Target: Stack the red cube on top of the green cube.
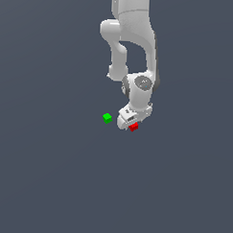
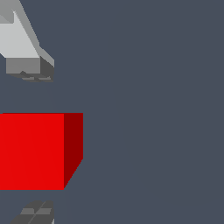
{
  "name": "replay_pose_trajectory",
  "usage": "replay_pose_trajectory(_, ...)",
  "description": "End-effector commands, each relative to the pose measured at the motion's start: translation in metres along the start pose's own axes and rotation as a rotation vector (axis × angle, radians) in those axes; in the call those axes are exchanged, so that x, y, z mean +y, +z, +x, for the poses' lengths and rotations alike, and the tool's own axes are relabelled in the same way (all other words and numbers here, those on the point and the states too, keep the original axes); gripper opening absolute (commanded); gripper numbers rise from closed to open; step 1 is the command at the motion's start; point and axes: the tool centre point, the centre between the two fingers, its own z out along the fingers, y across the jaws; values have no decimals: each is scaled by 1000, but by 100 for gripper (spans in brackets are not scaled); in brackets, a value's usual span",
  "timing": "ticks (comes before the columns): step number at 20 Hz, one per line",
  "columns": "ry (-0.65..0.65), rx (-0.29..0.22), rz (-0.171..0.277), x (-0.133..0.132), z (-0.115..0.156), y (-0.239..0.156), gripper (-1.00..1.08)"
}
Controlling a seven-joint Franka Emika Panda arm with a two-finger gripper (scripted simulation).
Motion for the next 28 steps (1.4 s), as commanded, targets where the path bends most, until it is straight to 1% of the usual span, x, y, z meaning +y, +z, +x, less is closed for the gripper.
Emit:
replay_pose_trajectory(1, 0, 1, -1, 0, 0, 8, 100)
replay_pose_trajectory(5, 0, 1, -1, 0, 1, 12, 100)
replay_pose_trajectory(6, 0, 1, -1, 0, 1, 12, -100)
replay_pose_trajectory(19, 1, 1, -1, 1, 0, 9, -100)
replay_pose_trajectory(24, 1, 1, -1, 1, 0, -5, -100)
replay_pose_trajectory(28, 1, 1, -2, 1, -1, -26, -100)
